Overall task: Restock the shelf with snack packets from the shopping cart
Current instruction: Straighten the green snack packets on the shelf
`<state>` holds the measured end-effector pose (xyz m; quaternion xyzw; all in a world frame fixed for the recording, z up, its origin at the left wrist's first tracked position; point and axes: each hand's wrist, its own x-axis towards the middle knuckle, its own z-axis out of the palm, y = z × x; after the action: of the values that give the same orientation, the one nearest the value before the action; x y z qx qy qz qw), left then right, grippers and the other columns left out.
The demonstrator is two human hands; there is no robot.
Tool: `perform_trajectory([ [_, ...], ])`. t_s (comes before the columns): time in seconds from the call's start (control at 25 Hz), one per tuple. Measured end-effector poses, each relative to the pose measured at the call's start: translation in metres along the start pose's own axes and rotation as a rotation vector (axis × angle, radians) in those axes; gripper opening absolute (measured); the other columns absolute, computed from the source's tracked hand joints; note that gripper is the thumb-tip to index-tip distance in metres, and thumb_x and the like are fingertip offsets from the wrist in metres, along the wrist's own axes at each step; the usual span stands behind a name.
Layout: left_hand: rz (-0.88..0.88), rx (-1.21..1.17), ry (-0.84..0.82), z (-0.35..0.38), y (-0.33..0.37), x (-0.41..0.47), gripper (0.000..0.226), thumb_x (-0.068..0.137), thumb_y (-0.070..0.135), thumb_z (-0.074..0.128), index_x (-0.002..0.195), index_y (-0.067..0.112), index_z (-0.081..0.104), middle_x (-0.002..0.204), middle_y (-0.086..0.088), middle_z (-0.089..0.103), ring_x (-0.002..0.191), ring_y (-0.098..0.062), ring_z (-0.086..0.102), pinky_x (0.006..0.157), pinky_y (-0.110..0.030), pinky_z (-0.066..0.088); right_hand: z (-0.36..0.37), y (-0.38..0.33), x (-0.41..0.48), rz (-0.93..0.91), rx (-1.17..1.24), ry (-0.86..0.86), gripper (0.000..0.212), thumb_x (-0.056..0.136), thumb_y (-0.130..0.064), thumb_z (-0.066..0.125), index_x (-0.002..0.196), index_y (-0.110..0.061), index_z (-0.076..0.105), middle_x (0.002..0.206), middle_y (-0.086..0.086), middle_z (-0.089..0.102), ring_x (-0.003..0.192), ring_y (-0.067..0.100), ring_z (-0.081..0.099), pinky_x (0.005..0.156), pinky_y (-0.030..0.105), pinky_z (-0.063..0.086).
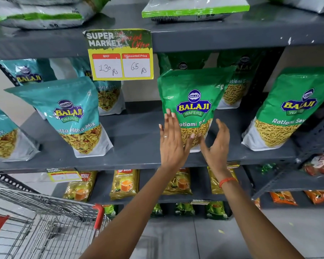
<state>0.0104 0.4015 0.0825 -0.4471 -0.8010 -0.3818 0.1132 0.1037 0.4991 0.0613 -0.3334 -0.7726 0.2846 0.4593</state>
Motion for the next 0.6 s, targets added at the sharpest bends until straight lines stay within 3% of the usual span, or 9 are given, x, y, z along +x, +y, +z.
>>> perform_trajectory([
  [0.16,0.137,-0.050,-0.022,0.017,0.024,0.004,0.073,0.096,0.041,0.029,0.141,0.016,-0.023,0.153,-0.002,-0.014,0.142,-0.005,-0.022,0.117,-0.022,-0.015,-0.009,0.005,0.006,-0.102,-0.040,0.098,0.058,0.089,-0.028,0.059,0.136,-0.003,0.036,0.143,0.016,0.042,0.135,0.024,0.037,0.113,0.029,0.032],
  [0.28,0.244,-0.158,-0.041,0.037,0.047,0.008,0.062,0.098,0.032,0.028,0.142,0.011,-0.011,0.154,-0.005,-0.006,0.144,-0.007,-0.015,0.121,-0.028,0.002,-0.022,0.020,0.012,-0.096,-0.056,0.191,0.049,0.093,-0.018,0.052,0.137,-0.004,0.035,0.148,0.015,0.036,0.141,0.026,0.031,0.114,0.043,0.033],
  [0.36,0.263,-0.262,-0.117,0.052,0.065,0.012,0.060,0.098,0.033,0.024,0.144,0.008,-0.006,0.154,-0.002,-0.005,0.145,-0.008,-0.008,0.121,-0.030,0.008,-0.035,0.035,0.014,-0.058,-0.079,0.233,0.050,0.096,-0.019,0.047,0.140,-0.006,0.029,0.153,0.016,0.027,0.145,0.026,0.022,0.116,0.043,0.030],
  [0.52,0.104,-0.421,-0.322,0.090,0.088,0.018,0.064,0.097,0.035,0.035,0.147,0.009,0.005,0.159,-0.004,0.003,0.143,-0.005,-0.003,0.117,-0.021,0.008,-0.069,0.072,0.015,0.045,-0.152,0.344,0.064,0.094,-0.025,0.052,0.145,-0.001,0.020,0.154,0.024,0.016,0.146,0.032,0.016,0.120,0.041,0.023],
  [0.6,0.002,-0.443,-0.447,0.111,0.094,0.022,0.074,0.093,0.037,0.046,0.147,0.007,0.005,0.159,-0.007,0.007,0.146,-0.014,0.005,0.117,-0.028,0.014,-0.088,0.086,0.017,0.179,-0.119,0.405,0.079,0.088,-0.034,0.061,0.145,0.000,0.019,0.152,0.025,0.018,0.143,0.033,0.019,0.119,0.040,0.022],
])
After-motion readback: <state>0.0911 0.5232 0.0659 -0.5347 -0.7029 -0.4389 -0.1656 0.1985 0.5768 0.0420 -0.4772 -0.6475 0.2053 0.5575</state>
